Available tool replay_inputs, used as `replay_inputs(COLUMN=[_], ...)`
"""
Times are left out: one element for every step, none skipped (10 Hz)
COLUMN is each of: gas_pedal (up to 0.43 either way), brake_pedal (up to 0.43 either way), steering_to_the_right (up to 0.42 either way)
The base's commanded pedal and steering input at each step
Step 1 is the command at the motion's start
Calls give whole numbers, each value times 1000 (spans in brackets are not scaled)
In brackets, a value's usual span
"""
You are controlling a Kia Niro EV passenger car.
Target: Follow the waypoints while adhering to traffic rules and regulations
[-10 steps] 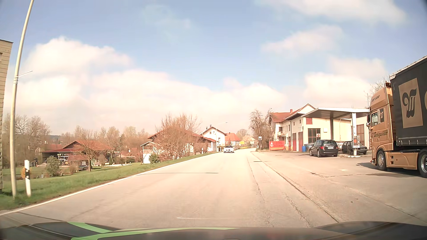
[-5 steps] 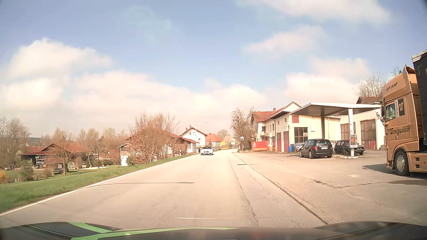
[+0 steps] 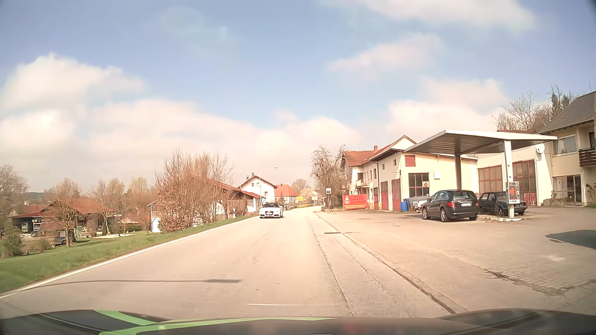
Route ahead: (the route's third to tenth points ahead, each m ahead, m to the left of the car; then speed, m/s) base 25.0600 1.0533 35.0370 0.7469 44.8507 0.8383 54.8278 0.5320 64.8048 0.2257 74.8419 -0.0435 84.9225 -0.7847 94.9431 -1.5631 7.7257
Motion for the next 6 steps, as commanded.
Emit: replay_inputs(gas_pedal=[421,421,421,421,409,409], brake_pedal=[0,0,0,0,0,0], steering_to_the_right=[10,10,10,7,4,2])
